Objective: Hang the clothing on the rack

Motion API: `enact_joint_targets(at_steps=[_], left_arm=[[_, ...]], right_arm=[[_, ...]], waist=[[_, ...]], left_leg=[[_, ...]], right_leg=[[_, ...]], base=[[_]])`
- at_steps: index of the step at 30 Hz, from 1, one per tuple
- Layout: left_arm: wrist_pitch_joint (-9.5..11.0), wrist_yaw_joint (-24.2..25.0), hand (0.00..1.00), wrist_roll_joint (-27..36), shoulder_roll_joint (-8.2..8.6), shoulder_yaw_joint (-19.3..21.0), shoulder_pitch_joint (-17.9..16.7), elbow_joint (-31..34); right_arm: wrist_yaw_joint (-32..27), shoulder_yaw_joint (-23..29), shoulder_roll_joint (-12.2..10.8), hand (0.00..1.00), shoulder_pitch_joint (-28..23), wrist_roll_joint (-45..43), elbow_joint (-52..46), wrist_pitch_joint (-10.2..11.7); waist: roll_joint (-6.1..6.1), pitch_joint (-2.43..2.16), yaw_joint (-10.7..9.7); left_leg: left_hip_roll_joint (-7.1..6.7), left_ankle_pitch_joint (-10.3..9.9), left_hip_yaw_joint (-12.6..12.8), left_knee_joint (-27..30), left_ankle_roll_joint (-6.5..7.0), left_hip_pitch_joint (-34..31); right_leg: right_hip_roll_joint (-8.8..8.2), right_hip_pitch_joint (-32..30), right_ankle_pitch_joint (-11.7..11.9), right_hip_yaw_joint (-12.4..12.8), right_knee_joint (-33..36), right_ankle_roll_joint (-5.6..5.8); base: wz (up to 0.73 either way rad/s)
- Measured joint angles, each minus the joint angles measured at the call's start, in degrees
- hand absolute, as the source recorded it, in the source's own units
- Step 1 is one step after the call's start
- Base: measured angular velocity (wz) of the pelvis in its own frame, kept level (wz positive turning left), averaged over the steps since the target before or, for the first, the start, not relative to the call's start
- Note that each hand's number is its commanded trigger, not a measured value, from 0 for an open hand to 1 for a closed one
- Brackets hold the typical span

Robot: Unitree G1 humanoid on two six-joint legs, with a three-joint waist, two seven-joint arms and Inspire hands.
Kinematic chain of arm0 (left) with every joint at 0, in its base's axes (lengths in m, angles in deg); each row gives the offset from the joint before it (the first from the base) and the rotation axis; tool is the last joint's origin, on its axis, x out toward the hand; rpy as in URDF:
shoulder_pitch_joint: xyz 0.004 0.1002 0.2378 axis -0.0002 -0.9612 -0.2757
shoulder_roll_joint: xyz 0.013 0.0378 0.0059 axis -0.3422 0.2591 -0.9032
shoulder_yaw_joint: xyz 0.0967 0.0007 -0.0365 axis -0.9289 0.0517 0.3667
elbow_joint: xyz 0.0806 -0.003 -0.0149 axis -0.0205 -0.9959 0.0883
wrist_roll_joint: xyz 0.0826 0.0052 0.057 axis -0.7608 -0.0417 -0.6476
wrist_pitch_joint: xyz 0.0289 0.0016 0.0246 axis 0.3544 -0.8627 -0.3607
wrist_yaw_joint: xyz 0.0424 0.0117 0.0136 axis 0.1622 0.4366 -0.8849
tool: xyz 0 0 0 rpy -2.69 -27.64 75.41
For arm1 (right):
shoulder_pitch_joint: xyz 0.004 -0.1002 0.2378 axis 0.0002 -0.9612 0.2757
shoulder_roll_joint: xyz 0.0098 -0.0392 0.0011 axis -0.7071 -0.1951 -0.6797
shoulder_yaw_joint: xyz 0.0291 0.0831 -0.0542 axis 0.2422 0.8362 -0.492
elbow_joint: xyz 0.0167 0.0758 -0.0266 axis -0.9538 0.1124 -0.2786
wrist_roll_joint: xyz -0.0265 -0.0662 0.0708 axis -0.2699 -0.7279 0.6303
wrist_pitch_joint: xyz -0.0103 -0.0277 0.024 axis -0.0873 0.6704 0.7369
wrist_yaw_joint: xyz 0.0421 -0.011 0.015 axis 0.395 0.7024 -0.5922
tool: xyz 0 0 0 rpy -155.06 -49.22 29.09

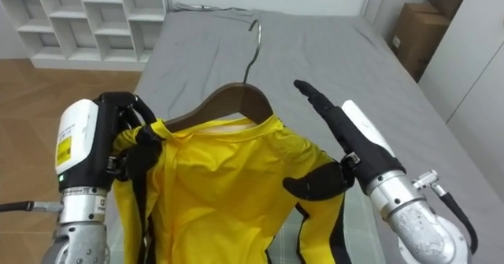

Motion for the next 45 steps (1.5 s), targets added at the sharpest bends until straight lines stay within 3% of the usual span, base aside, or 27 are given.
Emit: enact_joint_targets(at_steps=[8,16,27,35,38,45], left_arm=[[0.3,0.4,1.0,0.0,-0.12,0.0,0.6,0.3],[2.6,0.4,1.0,-0.4,-1.59,0.0,2.2,4.5],[3.1,0.4,1.0,-3.4,-1.42,-0.6,2.2,7.0],[2.9,0.4,1.0,-7.2,-1.24,-2.0,2.2,7.4],[2.5,0.4,1.0,-7.2,-1.29,-2.5,2.2,7.4],[2.4,0.4,1.0,-7.2,-1.56,-2.9,2.2,7.4]], right_arm=[[1.7,0.0,0.0,0.0,0.0,0.1,0.3,0.0],[2.2,-0.1,0.0,0.0,0.5,0.2,0.7,0.0],[2.2,-1.3,0.0,0.0,2.8,0.0,0.9,0.1],[2.2,-2.6,0.0,0.0,3.2,0.1,4.6,0.1],[2.1,-2.8,0.0,0.0,3.9,0.1,6.2,0.1],[0.7,-4.2,0.1,0.0,4.7,-2.2,7.1,0.0]], waist=[[-0.12,0.08,0.5],[-1.02,0.59,1.3],[-0.95,0.55,1.3],[-0.7,0.43,1.3],[-0.24,0.25,1.3],[0.99,0.31,1.3]], left_leg=[[0.0,0.0,0.0,0.0,-0.01,0.0],[-0.05,0.0,0.0,0.0,-0.01,-0.1],[-0.02,-0.1,-0.4,0.7,-0.1,-1.8],[-0.05,-0.1,-0.4,0.9,-0.1,-2.0],[0.0,-0.1,-0.2,0.8,-0.1,-1.9],[0.06,-0.1,-0.1,0.3,-0.1,-0.8]], right_leg=[[0.0,0.0,0.0,0.0,0.0,0.0],[-0.04,0.0,0.0,-0.1,0.0,0.0],[0.01,-1.2,0.0,-0.7,0.0,-0.01],[-0.01,-1.4,0.0,0.0,0.0,-0.04],[0.0,-1.4,0.0,0.1,0.0,-0.04],[0.05,-0.6,0.0,0.1,0.0,-0.04]], base=[[0.0],[0.0],[0.01],[0.0],[-0.02],[0.0]])
